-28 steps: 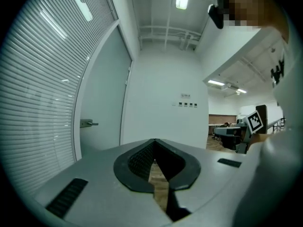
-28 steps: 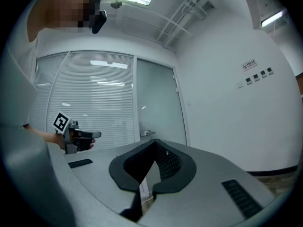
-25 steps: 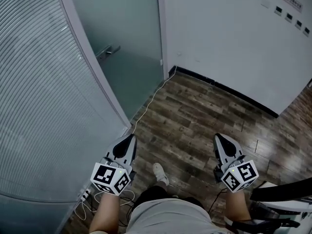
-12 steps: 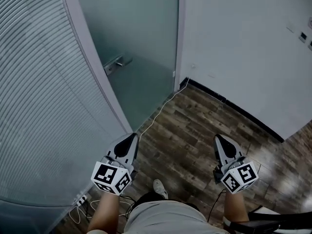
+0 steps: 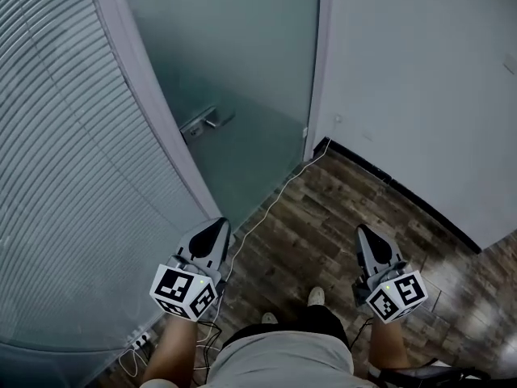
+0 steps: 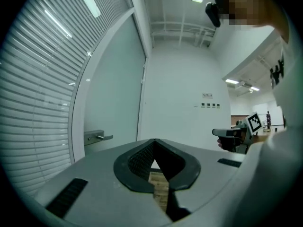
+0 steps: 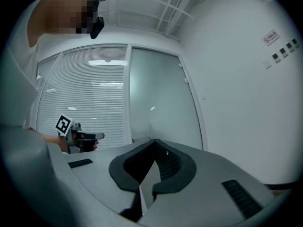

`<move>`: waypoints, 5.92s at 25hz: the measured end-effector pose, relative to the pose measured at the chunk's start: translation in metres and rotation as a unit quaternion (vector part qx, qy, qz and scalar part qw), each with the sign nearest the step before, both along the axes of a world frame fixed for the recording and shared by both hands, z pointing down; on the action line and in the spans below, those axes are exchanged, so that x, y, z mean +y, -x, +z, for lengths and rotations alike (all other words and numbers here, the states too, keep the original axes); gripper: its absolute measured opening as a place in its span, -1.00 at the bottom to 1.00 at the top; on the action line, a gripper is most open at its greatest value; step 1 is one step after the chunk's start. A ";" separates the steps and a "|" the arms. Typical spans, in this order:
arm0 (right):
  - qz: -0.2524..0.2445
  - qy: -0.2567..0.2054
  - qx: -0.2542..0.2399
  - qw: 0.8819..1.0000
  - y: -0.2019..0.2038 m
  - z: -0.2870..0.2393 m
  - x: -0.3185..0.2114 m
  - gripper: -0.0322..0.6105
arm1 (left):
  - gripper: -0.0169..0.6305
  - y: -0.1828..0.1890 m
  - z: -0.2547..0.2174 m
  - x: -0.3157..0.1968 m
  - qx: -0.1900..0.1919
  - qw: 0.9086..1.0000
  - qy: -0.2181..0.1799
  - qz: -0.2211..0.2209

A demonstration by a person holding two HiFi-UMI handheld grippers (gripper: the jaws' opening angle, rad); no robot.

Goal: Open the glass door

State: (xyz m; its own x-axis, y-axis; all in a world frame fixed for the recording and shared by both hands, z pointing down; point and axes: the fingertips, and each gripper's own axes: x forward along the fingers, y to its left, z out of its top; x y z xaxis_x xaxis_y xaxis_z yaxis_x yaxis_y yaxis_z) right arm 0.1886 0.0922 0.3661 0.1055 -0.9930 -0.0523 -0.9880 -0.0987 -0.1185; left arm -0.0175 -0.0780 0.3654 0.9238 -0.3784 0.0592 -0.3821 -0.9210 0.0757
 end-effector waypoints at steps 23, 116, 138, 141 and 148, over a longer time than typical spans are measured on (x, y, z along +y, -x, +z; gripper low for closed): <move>-0.283 0.008 -0.003 0.959 -0.116 0.007 -0.319 -0.89 | -0.95 -0.072 0.006 -0.176 -0.002 0.966 0.012 -0.259; -0.532 0.189 0.209 0.798 -0.012 0.137 -0.595 -0.44 | -0.95 -0.073 0.045 -0.246 0.018 0.900 0.038 -0.434; -0.496 0.187 0.196 0.825 0.014 0.121 -0.682 -0.44 | -0.95 -0.056 0.031 -0.261 0.019 0.892 0.042 -0.449; -0.488 0.184 0.191 0.831 0.011 0.129 -0.693 -0.44 | -0.95 -0.060 0.038 -0.261 0.016 0.891 0.042 -0.452; -0.469 0.183 0.195 0.842 0.013 0.128 -0.723 -0.45 | -0.95 -0.056 0.038 -0.265 0.018 0.885 0.044 -0.463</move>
State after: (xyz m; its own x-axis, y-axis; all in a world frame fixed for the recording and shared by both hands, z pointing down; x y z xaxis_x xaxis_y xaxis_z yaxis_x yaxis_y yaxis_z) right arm 0.1754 -0.6312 0.4941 -0.6890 -0.5863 0.4260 -0.6078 0.7876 0.1010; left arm 0.0389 -0.3432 0.4037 0.2221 -0.9696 0.1028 -0.9660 -0.2045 0.1583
